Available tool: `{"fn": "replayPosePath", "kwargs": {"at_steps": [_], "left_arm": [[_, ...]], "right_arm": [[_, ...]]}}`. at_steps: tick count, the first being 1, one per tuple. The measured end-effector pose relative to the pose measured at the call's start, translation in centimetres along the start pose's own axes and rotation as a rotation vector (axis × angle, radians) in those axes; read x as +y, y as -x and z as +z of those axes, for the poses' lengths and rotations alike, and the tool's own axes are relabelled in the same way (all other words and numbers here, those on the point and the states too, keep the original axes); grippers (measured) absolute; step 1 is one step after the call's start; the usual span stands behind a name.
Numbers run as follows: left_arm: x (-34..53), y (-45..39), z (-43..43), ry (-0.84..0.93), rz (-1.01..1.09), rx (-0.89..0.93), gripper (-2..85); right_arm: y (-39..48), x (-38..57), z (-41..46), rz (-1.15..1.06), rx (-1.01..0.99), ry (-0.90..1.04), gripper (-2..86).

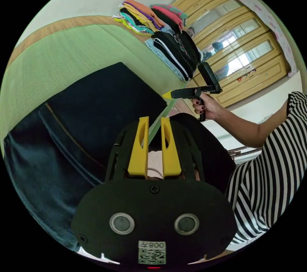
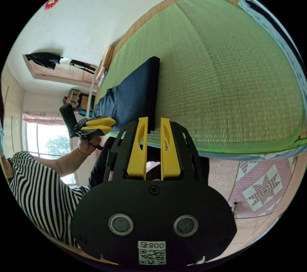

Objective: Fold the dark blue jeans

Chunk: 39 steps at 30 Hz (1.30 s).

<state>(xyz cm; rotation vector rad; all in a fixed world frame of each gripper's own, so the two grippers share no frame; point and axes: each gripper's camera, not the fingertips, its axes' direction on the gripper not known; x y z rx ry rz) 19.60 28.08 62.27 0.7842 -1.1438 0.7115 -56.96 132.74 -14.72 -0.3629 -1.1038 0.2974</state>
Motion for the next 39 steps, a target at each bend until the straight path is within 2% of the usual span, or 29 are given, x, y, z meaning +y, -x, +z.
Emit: {"fn": "replayPosePath", "kwargs": {"at_steps": [7, 13, 19, 25, 29, 39], "left_arm": [[-2.7, -5.1, 5.2, 0.062, 0.106, -0.108, 10.2], [-3.7, -9.1, 8.6, 0.078, 0.089, -0.273, 12.7], [-4.3, -12.0, 11.5, 0.134, 0.067, -0.458, 9.5], [-3.5, -12.7, 11.9, 0.102, 0.05, -0.413, 5.9], [-2.9, -13.2, 12.0, 0.075, 0.044, -0.392, 5.2], [-0.8, -13.7, 12.1, 0.042, 0.084, -0.408, 4.3]], "right_arm": [[-7.5, 0.5, -0.1, 0.027, -0.194, 0.046, 4.2], [-11.4, 1.0, -0.4, 0.015, -0.298, 0.04, 4.2], [-13.7, 0.9, 0.3, -0.012, -0.333, 0.053, 6.1], [-16.7, 0.0, -1.2, -0.032, -0.362, 0.02, 5.6], [-19.9, -2.9, -1.9, 0.017, -0.334, -0.037, 8.2], [-21.6, -13.9, 3.3, 0.039, -0.263, 0.056, 9.7]]}}
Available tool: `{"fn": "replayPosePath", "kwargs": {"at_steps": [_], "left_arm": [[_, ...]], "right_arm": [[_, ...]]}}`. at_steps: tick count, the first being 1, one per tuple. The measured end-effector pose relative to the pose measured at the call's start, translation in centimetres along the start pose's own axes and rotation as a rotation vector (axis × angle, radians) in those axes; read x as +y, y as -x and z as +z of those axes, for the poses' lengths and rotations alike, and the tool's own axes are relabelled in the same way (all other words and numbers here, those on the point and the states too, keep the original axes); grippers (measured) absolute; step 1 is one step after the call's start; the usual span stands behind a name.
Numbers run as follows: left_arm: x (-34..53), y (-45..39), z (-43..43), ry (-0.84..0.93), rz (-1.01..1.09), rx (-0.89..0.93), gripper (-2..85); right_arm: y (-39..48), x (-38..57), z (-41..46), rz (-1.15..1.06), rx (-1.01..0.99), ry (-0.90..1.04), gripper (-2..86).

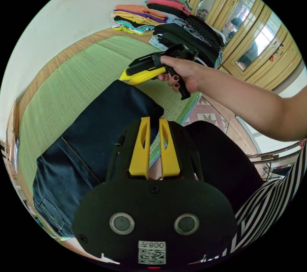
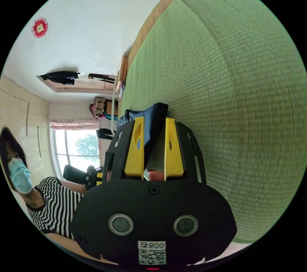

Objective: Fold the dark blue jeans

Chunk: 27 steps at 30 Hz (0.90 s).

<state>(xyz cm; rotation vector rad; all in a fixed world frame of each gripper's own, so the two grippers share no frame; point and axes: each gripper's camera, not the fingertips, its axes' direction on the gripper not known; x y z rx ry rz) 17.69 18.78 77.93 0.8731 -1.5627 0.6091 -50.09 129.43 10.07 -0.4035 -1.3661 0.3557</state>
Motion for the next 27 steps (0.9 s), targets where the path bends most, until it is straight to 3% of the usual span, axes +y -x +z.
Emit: {"fn": "replayPosePath", "kwargs": {"at_steps": [10, 20, 27], "left_arm": [[3.0, 1.1, 1.1, -0.016, 0.03, 0.006, 2.7], [5.3, 2.5, 2.1, -0.141, 0.138, 0.151, 2.6], [10.0, 6.1, 2.2, -0.193, 0.113, 0.206, 2.4]], "right_arm": [[-0.5, -3.3, 1.1, 0.033, -0.068, 0.025, 4.8], [2.8, -1.0, -8.4, 0.082, -0.055, -0.208, 3.3], [10.2, -1.5, -8.1, 0.058, -0.017, -0.258, 3.1]]}}
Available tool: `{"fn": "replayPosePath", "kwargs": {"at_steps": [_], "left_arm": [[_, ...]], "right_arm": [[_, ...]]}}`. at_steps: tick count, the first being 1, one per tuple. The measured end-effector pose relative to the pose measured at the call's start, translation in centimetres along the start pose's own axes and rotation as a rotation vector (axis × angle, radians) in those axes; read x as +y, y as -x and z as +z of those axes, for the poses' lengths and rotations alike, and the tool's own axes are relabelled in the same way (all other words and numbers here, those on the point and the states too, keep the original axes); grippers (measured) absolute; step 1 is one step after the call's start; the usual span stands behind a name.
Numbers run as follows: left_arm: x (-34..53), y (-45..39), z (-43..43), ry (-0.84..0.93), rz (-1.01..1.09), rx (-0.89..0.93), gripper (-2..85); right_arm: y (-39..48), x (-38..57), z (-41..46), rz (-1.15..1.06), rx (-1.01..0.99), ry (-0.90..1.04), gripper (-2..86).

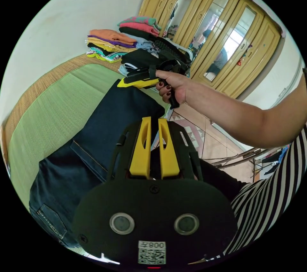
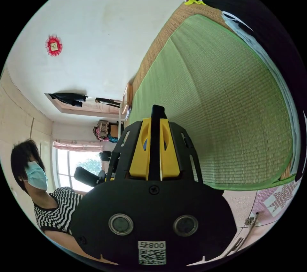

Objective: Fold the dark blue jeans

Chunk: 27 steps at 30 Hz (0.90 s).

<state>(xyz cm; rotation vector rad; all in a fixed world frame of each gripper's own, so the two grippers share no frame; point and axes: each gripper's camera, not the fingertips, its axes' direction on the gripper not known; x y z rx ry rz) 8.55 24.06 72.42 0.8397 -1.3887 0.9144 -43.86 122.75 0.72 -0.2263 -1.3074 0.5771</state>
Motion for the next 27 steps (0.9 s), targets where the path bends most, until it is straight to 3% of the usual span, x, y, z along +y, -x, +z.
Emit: {"fn": "replayPosePath", "kwargs": {"at_steps": [12, 20, 27], "left_arm": [[14.2, 10.2, -9.2, -0.23, -0.192, 0.034, 2.2], [29.3, 19.6, -15.5, -0.366, -0.474, -0.007, 2.7], [40.3, 26.8, -17.9, -0.43, -0.693, -0.028, 2.9]], "right_arm": [[24.6, -1.2, 14.4, -0.2, -0.044, 0.02, 3.6], [41.7, -0.8, 36.0, -0.319, 0.0, 0.181, 4.1], [50.7, -0.5, 53.8, -0.341, 0.077, 0.323, 4.2]]}}
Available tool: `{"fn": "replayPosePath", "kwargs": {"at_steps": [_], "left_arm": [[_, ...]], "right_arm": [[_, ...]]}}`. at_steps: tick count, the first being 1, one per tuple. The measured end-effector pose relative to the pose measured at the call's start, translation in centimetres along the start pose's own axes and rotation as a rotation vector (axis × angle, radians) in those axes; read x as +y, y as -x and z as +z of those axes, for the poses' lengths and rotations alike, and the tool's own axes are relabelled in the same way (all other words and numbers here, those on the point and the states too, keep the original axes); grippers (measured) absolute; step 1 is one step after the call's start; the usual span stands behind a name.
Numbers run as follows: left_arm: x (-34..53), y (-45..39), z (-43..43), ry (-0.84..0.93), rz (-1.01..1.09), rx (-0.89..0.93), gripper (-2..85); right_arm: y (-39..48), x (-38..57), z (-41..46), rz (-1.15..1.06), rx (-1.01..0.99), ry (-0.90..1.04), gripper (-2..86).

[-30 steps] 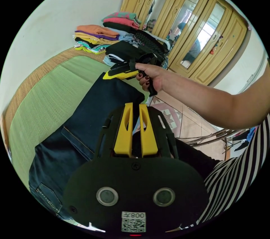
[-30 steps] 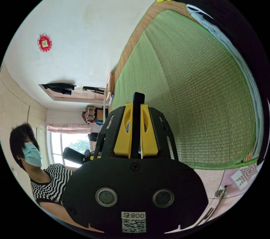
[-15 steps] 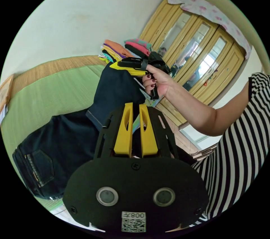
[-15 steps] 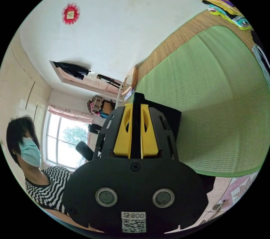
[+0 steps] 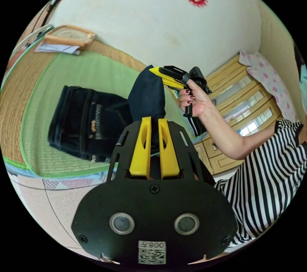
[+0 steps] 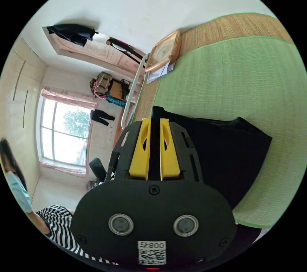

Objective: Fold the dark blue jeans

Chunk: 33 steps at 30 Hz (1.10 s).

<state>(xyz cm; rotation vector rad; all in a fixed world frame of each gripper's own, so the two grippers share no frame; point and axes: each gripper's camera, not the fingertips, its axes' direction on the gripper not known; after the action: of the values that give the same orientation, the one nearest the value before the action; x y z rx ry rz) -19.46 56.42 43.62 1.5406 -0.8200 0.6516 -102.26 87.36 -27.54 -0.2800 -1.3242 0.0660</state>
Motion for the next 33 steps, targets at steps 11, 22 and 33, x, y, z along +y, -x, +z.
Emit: {"fn": "replayPosePath", "kwargs": {"at_steps": [11, 22, 33], "left_arm": [[2.8, 14.9, -4.1, -0.077, -0.236, -0.018, 3.2], [4.7, 23.4, -4.3, -0.105, -0.394, 0.028, 4.5], [3.9, 22.0, -5.9, -0.242, -0.305, -0.106, 0.5]], "right_arm": [[12.1, -9.7, 19.3, -0.044, 0.072, 0.179, 5.3], [18.7, -14.6, 28.8, -0.081, 0.093, 0.301, 0.7], [28.8, -14.8, 34.9, -0.313, 0.216, 0.382, 0.1]]}}
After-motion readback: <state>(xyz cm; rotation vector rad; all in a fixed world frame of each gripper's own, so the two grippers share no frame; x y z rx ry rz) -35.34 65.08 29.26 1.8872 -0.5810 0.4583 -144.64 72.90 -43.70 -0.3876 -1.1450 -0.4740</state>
